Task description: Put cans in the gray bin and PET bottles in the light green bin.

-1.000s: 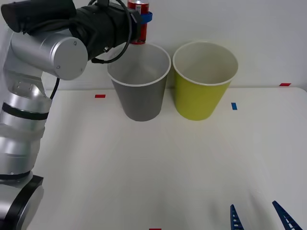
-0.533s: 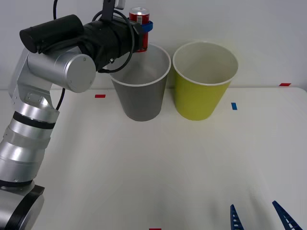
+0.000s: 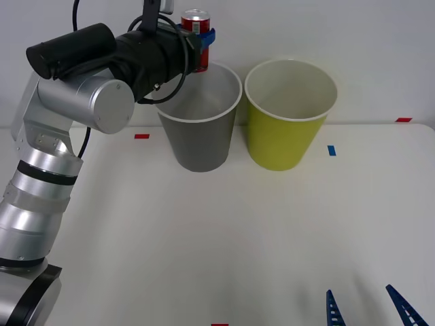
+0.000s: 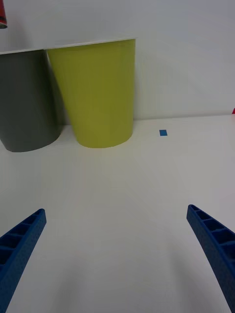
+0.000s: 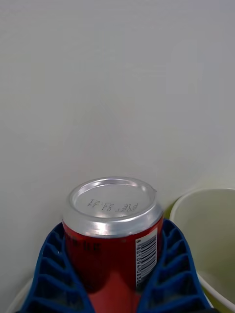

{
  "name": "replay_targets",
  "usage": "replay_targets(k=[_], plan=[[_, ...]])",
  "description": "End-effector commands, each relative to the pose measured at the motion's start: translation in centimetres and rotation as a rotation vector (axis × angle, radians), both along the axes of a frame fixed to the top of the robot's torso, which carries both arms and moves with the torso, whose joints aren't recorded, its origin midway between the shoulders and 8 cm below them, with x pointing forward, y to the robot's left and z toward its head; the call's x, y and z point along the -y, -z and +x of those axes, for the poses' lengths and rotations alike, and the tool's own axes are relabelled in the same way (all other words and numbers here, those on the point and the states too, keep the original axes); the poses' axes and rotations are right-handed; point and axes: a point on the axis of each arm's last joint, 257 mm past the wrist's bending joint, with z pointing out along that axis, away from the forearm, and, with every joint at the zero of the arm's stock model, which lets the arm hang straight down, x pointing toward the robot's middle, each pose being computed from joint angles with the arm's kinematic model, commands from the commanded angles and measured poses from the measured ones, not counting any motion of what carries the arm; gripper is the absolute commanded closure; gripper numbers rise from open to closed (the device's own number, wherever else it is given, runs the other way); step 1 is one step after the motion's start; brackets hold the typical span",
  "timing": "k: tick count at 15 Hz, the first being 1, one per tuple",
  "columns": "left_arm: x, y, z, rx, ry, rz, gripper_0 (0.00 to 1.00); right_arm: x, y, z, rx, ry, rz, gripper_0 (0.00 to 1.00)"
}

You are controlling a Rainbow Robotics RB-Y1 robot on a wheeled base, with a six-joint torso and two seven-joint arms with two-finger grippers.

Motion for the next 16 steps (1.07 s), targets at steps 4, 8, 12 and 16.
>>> replay_targets(k=[4,8,12,16], plan=[[-0.4,-0.2,0.1,0.002,-0.002,0.006,0.00,0.0,0.0,0.0,0.000,0.000,0.000,0.00],[-0.7,-0.2,0.1,-0.001,-0.001,0.005,0.00,0.0,0.0,0.0,0.000,0.000,0.000,0.00],[-0.6,-0.3,0.0,-0.002,0.002,0.002,0.00,0.0,0.0,0.0,0.000,0.000,0.000,0.00],[-1.4,-0.7,-2.3,-0.070,0.012,0.064,0.00,0.0,0.0,0.0,0.000,0.000,0.000,0.00]])
